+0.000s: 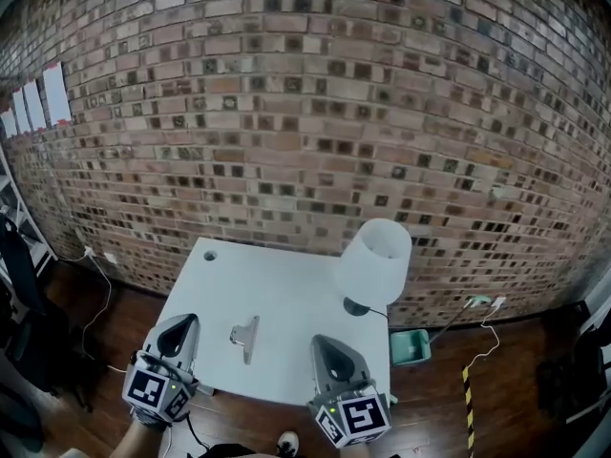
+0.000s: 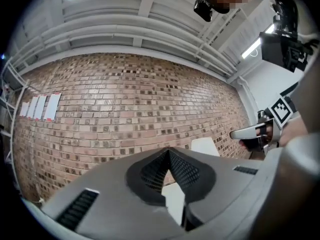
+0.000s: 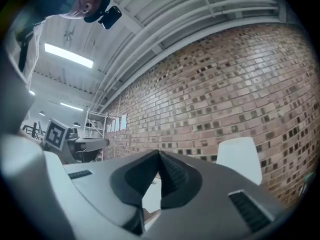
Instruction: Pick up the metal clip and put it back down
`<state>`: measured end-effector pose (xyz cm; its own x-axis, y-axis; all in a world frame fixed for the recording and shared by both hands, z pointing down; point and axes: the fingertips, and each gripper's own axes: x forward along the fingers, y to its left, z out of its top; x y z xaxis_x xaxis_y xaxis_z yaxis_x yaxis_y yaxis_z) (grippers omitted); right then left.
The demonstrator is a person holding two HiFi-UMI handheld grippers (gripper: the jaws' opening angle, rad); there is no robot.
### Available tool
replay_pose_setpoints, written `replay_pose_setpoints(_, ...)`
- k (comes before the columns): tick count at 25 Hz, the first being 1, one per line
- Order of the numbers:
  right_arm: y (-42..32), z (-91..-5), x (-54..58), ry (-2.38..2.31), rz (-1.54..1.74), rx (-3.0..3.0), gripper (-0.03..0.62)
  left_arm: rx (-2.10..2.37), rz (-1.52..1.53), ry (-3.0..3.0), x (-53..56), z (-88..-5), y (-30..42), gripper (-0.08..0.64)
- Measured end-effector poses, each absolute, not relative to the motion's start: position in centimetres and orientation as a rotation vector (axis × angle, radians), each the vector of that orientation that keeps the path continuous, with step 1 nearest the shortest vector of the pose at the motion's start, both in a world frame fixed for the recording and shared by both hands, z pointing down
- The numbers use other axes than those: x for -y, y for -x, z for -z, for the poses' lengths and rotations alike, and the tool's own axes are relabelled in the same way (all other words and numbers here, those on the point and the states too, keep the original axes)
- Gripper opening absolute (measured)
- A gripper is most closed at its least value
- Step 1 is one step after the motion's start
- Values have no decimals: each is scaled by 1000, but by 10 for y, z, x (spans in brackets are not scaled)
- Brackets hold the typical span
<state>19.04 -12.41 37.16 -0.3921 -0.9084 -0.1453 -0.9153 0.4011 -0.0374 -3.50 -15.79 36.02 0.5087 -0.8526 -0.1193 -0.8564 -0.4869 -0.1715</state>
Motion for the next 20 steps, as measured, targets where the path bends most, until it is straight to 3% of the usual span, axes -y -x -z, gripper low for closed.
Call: replay_pose_setpoints(20,-116,-497,227,1673,206,-2808,14,-1476,152,2704,218,-411,71,17)
